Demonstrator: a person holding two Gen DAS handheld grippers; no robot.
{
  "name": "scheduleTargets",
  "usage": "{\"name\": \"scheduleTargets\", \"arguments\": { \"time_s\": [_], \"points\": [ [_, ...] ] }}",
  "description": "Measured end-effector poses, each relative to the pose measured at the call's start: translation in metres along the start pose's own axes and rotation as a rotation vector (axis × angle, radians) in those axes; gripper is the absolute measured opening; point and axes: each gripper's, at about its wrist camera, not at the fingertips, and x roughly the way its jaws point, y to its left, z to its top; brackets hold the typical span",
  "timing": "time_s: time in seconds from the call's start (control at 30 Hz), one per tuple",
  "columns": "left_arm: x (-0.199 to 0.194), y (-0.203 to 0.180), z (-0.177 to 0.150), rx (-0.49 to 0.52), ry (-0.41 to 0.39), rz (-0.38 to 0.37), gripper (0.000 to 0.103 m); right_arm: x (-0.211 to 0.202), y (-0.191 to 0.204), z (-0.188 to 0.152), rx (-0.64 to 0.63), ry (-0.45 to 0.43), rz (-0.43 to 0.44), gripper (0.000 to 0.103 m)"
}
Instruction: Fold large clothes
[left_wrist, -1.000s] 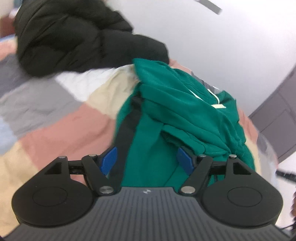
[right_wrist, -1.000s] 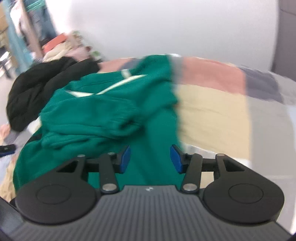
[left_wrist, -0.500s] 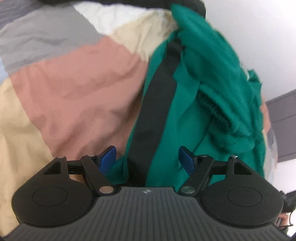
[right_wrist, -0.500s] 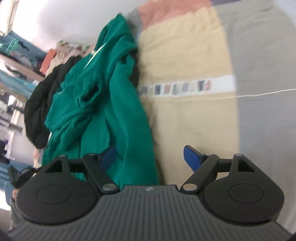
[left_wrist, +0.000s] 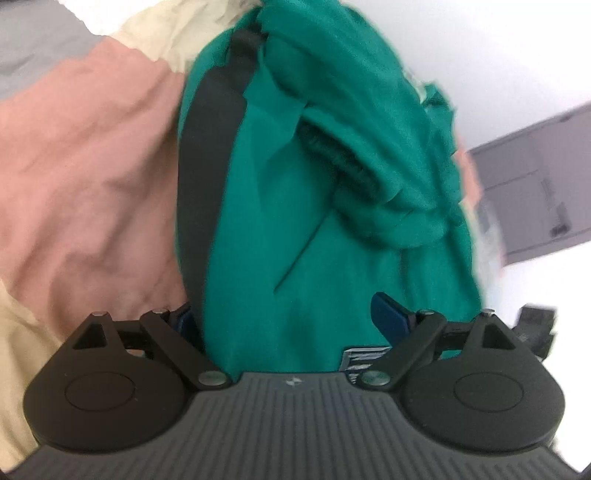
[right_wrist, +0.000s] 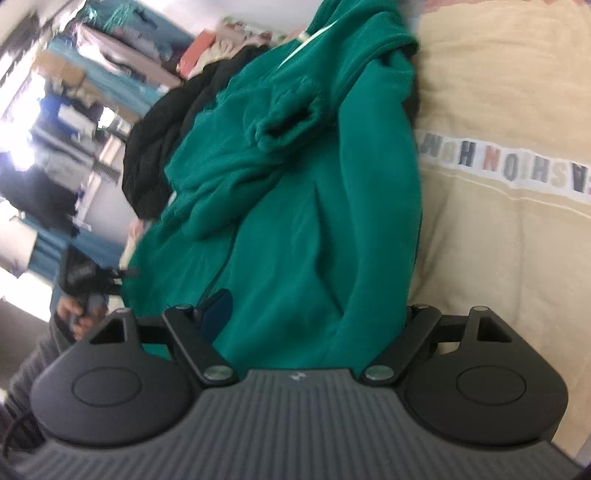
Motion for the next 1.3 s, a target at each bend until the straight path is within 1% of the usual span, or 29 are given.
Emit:
{"name": "scheduleTargets", "arguments": {
  "time_s": [0.07,0.1,0.17,0.2,0.23,0.27,0.3,0.33,0.4,0.47,0.57,0.63,0.67,0.8,0.87,0.93,1.03,1.13,1.2,1.23,1.3],
  "points": [
    [0.010,-0.002,-0.002,0.006,0.029,0.058,0.089,0.011,-0.007,-0.001,0.027,0.053,-0.026,0.083],
    [0.014,-0.003,-0.003,0.016,0.035,0.079,0.087,0.015,-0.007,-0.001,0.024,0.065,-0.036,0.083],
    [0.019,-0.007,-0.007,0.057,0.051,0.113,0.078,0.021,0.000,0.000,-0.012,0.084,-0.061,0.083],
    [0.020,-0.011,-0.008,0.085,0.061,0.143,0.066,0.023,0.009,0.002,-0.041,0.093,-0.081,0.080],
    [0.020,-0.011,-0.009,0.098,0.060,0.172,0.056,0.026,0.014,0.003,-0.070,0.099,-0.098,0.065],
    [0.017,-0.011,-0.009,0.096,0.060,0.176,0.051,0.026,0.020,0.005,-0.096,0.094,-0.129,0.052],
    [0.012,-0.010,-0.009,0.081,0.052,0.163,0.035,0.024,0.025,0.007,-0.106,0.078,-0.170,0.025],
    [0.004,-0.007,-0.008,0.056,0.033,0.138,0.020,0.021,0.029,0.009,-0.102,0.064,-0.157,0.014],
    [-0.010,-0.004,-0.009,0.009,-0.003,0.040,0.016,0.010,0.040,0.012,-0.131,0.008,-0.127,0.013],
    [-0.029,-0.007,-0.008,-0.013,-0.056,-0.020,0.015,-0.007,0.054,0.015,-0.138,-0.060,-0.080,0.012],
    [-0.068,-0.014,-0.012,-0.040,-0.155,-0.131,0.013,-0.040,0.079,0.020,-0.141,-0.180,-0.004,0.011],
    [-0.091,-0.017,-0.016,-0.050,-0.202,-0.192,0.013,-0.065,0.093,0.021,-0.121,-0.274,0.055,0.011],
    [-0.105,-0.017,-0.020,-0.063,-0.229,-0.228,0.013,-0.073,0.098,0.019,-0.112,-0.307,0.074,0.011],
    [-0.149,-0.013,-0.035,-0.092,-0.309,-0.337,0.013,-0.109,0.114,0.002,-0.089,-0.419,0.144,0.011],
    [-0.175,-0.001,-0.045,-0.116,-0.334,-0.381,0.012,-0.130,0.116,-0.009,-0.050,-0.474,0.172,0.011],
    [-0.191,0.005,-0.062,-0.142,-0.353,-0.426,0.012,-0.149,0.116,-0.024,-0.013,-0.526,0.211,0.011],
    [-0.211,0.010,-0.085,-0.154,-0.378,-0.470,0.011,-0.170,0.120,-0.048,0.019,-0.585,0.235,0.011],
    [-0.225,0.007,-0.112,-0.160,-0.392,-0.495,0.010,-0.173,0.133,-0.068,0.070,-0.622,0.234,0.011],
    [-0.229,0.010,-0.124,-0.167,-0.402,-0.494,0.010,-0.170,0.134,-0.079,0.140,-0.641,0.224,0.011],
    [-0.231,0.011,-0.130,-0.171,-0.410,-0.490,0.010,-0.174,0.132,-0.083,0.166,-0.666,0.208,0.011],
    [-0.227,0.012,-0.125,-0.166,-0.434,-0.465,0.010,-0.170,0.127,-0.082,0.205,-0.692,0.200,0.011]
  ]
}}
